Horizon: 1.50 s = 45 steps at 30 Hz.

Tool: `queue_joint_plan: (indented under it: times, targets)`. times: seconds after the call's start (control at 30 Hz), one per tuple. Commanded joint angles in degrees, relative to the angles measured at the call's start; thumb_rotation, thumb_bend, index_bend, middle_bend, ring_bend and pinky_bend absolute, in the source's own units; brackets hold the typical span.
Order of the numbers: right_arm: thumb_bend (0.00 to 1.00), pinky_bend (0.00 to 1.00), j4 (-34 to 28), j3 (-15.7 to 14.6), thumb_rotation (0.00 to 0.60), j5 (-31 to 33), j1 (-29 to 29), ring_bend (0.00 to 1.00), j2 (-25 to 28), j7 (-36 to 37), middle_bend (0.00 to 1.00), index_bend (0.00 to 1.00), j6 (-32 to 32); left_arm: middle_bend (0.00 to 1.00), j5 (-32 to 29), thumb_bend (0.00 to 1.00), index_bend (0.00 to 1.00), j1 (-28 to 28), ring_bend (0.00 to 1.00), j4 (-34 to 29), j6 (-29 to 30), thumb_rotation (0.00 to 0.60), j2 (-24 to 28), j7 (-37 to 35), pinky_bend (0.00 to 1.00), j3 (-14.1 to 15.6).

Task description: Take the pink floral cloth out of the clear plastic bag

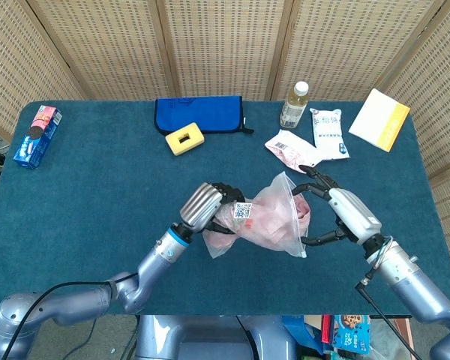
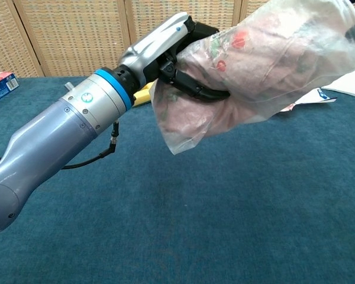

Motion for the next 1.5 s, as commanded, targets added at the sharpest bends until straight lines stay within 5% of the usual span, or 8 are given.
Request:
queue_joint_plan:
  times: [0.03, 0.57, 1.07, 1.17, 1.3, 1.4, 1.5]
  targets:
    - [0.0, 0.0, -0.35, 0.21, 0.6, 0.92, 0.95, 0.0, -0.31, -1.08, 0.0, 0.29, -1.0, 0.61, -0.18, 0.21, 0.64, -0.14, 0.57, 0.08, 0.43, 0.6, -0.13, -0.3, 0.56, -0.01]
    - [0.0, 0.0, -1.81, 2.04, 0.6, 5.27, 5.45, 0.0, 1.23, -0.09, 0.0, 0.24, -9.26, 0.62, -1.71, 0.21, 0.64, -0.94, 0.57, 0.71, 2.21, 0.6, -1.46, -1.68, 0.56, -0.12]
    - [0.0, 0.0, -0.68, 1.53, 0.6, 7.31, 7.64, 0.0, -3.96, -6.37, 0.0, 0.21, -7.06, 0.62, -2.99, 0.21, 0.64, -1.49, 0.57, 1.12, 3.08, 0.6, -3.56, -2.52, 0.56, -0.13]
    - [0.0, 0.0, -0.67, 1.2, 0.6, 8.64, 7.96, 0.0, -5.21, -8.74, 0.0, 0.3, -5.88, 0.62, -2.95, 0.21, 0.64, -1.44, 0.57, 0.94, 3.06, 0.6, -3.45, -2.31, 0.56, 0.2]
    - [0.27, 0.0, -0.78, 0.86, 0.6, 9.98, 8.19, 0.0, -6.62, -11.24, 0.0, 0.55, -4.36, 0.62, -3.09, 0.21, 0.64, -1.41, 0.57, 0.79, 2.96, 0.6, -3.43, -1.99, 0.56, 0.39]
    - [0.48, 0.0, -0.98, 0.55, 0.6, 10.59, 8.37, 0.0, -7.46, -12.92, 0.0, 0.64, -3.67, 0.62, -3.14, 0.21, 0.64, -1.36, 0.57, 0.59, 2.94, 0.6, -3.33, -1.89, 0.56, 0.54]
    - [0.56, 0.0, -1.15, 0.26, 0.6, 11.09, 8.59, 0.0, -8.07, -14.23, 0.0, 0.68, -3.41, 0.62, -3.36, 0.21, 0.64, -1.22, 0.57, 0.34, 3.02, 0.6, -3.24, -1.53, 0.56, 0.55]
